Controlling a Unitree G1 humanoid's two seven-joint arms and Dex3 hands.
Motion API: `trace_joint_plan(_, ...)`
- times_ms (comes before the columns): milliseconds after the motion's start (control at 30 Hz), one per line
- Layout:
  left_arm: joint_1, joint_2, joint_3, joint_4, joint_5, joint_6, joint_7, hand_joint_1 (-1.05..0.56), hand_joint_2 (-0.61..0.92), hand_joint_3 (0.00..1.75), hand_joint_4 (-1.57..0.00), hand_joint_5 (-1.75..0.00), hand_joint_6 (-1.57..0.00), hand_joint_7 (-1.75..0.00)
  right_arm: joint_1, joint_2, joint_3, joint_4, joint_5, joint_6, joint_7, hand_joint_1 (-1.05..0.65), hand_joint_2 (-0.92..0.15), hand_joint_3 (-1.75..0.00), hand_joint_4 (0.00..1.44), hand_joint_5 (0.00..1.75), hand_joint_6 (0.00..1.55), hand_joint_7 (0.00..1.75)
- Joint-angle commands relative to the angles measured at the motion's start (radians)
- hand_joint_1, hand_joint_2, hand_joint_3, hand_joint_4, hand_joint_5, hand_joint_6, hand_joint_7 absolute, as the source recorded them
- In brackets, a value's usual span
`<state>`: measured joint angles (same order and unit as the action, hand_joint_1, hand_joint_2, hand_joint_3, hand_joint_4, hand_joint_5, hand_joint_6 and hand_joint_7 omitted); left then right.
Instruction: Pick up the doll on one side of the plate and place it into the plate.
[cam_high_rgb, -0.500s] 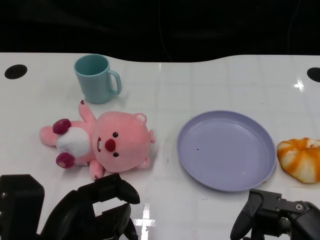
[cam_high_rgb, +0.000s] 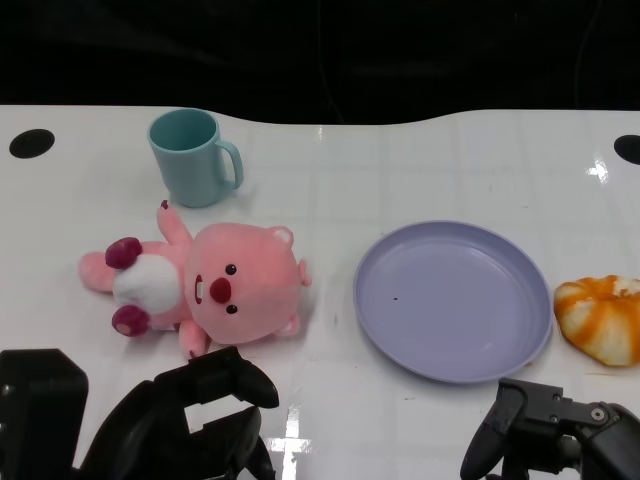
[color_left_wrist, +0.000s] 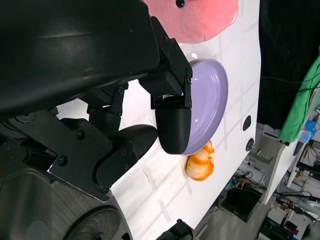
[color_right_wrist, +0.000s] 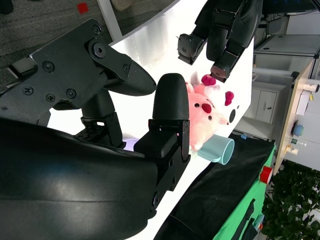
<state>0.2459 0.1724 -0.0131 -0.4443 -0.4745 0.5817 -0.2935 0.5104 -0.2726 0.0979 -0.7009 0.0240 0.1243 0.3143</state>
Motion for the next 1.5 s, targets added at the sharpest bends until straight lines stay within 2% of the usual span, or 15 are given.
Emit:
trace_joint_plan(33,-0.008,0.015,0.013,0.001,-0.003,-0.006,-0.012,-0.28,0.51,1.13,-0.69,-1.67,-0.68,-1.43,-0.001,-0.006,-0.002,-0.005,-0.001,0.002,-0.004,-0.16,-0.51,-1.14,0.65,1.73,0.6,1.38)
trace_joint_plan(467,-0.008,0.016,0.012,0.007,0.002,-0.015,-0.014,-0.28,0.51,1.14,-0.7,-1.67,-0.68,-1.43,-0.002,-0.005,0.001,-0.006,-0.008,-0.001,-0.007,-0.13,-0.5,-1.15,0.66,1.73,0.61,1.38)
trace_joint_plan(733,-0.011,0.013,0.014,0.003,0.013,-0.025,-0.003,-0.3,0.47,1.15,-0.67,-1.57,-0.7,-1.27,-0.01,-0.004,0.003,0.003,-0.006,-0.001,-0.005,-0.14,-0.5,-1.15,0.65,1.73,0.6,1.39)
trace_joint_plan(1067,-0.031,0.01,0.05,0.006,-0.006,-0.04,-0.012,-0.27,0.44,1.17,-0.66,-1.55,-0.68,-1.19,-0.031,0.005,0.024,0.016,-0.026,0.0,-0.019,-0.13,-0.5,-1.16,0.66,1.74,0.6,1.39)
trace_joint_plan(1200,-0.04,0.019,0.055,-0.001,0.007,-0.078,-0.027,-0.28,0.52,1.03,-0.67,-1.48,-0.68,-1.08,-0.037,0.006,0.026,0.02,-0.023,0.003,-0.018,-0.12,-0.49,-1.17,0.66,1.73,0.6,1.39)
trace_joint_plan(1333,-0.051,0.022,0.067,-0.024,0.007,-0.098,-0.024,-0.31,0.69,0.7,-0.6,-1.43,-0.6,-1.0,-0.036,0.003,0.023,0.024,-0.021,-0.003,-0.015,-0.12,-0.49,-1.17,0.65,1.72,0.6,1.39)
trace_joint_plan(1500,-0.059,0.039,0.066,-0.052,0.069,-0.151,-0.011,-0.32,0.78,0.56,-0.55,-1.38,-0.55,-0.95,-0.034,0.003,0.025,0.027,-0.027,-0.014,-0.017,-0.12,-0.5,-1.15,0.66,1.7,0.61,1.38)
